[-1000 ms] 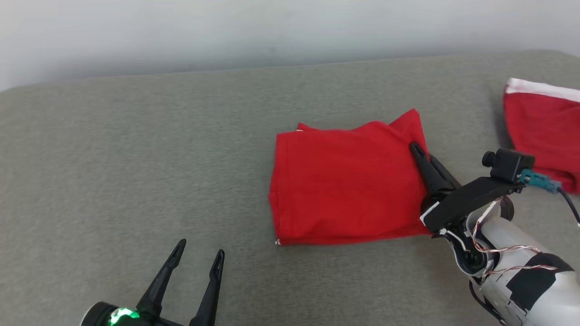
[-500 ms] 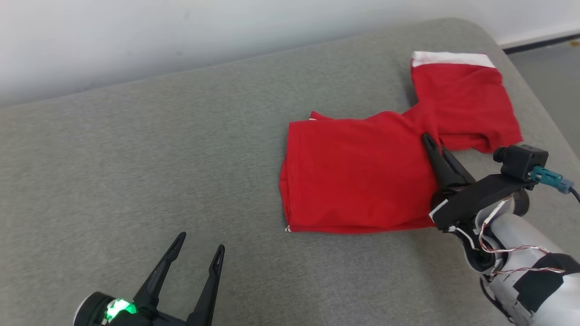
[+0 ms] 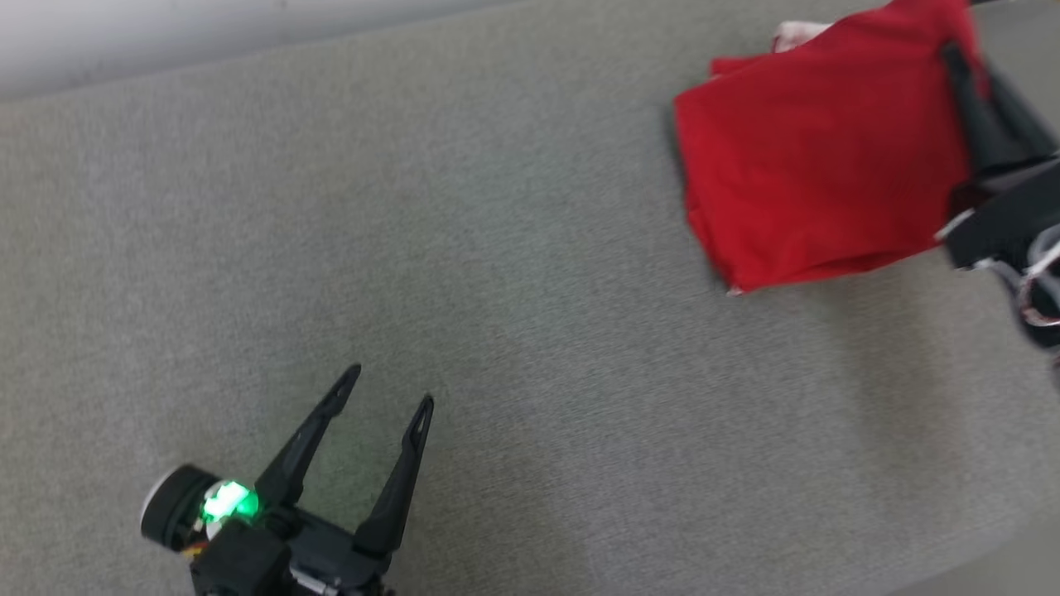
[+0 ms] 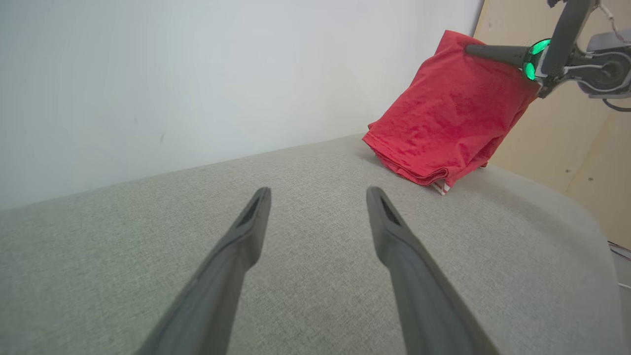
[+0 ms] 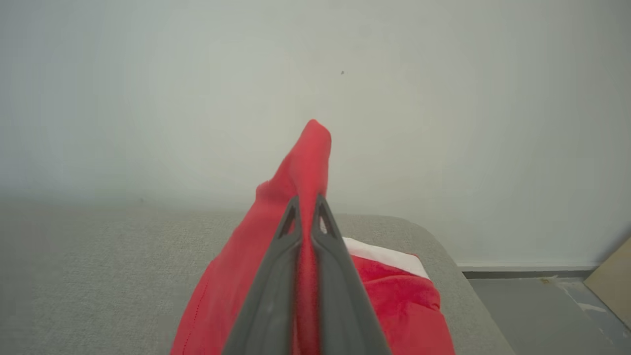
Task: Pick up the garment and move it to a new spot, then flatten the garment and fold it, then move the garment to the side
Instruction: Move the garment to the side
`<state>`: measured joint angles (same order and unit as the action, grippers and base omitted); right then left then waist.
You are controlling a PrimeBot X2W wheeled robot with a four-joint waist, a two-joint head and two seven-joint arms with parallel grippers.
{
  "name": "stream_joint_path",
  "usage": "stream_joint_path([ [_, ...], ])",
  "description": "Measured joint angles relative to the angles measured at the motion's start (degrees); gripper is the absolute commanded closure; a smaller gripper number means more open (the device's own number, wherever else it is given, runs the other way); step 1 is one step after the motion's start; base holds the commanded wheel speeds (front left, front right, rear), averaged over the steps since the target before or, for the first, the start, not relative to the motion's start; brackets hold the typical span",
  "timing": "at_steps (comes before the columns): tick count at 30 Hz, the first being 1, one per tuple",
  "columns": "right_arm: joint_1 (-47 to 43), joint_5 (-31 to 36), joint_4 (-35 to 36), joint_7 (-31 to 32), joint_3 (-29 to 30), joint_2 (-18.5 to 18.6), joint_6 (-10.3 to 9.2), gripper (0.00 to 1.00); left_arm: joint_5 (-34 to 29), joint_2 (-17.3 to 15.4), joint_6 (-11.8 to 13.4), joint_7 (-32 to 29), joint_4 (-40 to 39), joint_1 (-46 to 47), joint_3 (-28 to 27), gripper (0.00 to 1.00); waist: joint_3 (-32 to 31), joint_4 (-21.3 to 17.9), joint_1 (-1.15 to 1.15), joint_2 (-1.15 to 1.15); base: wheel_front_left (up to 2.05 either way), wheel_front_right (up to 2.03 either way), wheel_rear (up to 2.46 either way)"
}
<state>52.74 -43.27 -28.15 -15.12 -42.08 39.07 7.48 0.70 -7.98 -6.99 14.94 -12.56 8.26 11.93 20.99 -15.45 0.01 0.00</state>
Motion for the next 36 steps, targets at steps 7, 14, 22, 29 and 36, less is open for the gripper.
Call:
stream_joint_path([
  [7,1.9,0.93,-2.55,0.01,4.08,6.83,0.01,1.0,0.04,-0.64,-0.07,0.0,-1.67,2.96,0.88,0.0,4.14,2.53,0.0,0.0,0.0,0.0,0.0],
  [14,3.16,1.83,-7.84,0.0,9.54,10.02,0.01,1.0,-0.11,-2.04,-0.25,0.0,-2.94,5.36,1.44,0.0,9.3,4.93,0.01,0.0,0.0,0.0,0.0],
  [22,7.9,13.68,-19.12,0.0,16.29,7.37,0.01,1.0,-0.32,-3.42,-0.41,0.01,-3.66,8.22,3.1,0.0,14.41,6.67,0.01,0.0,0.0,0.0,0.0],
  [29,10.17,24.91,-25.42,0.0,25.23,4.22,0.01,1.0,-0.18,-3.6,-0.47,0.22,-4.05,9.44,3.87,0.0,15.99,8.43,0.0,0.0,0.0,0.0,0.0],
  [36,10.2,36.76,-26.07,0.0,35.91,2.43,0.02,0.0,-0.02,-3.59,-0.37,0.22,-3.64,9.68,4.04,0.0,15.28,9.34,0.0,0.0,0.0,0.0,0.0],
])
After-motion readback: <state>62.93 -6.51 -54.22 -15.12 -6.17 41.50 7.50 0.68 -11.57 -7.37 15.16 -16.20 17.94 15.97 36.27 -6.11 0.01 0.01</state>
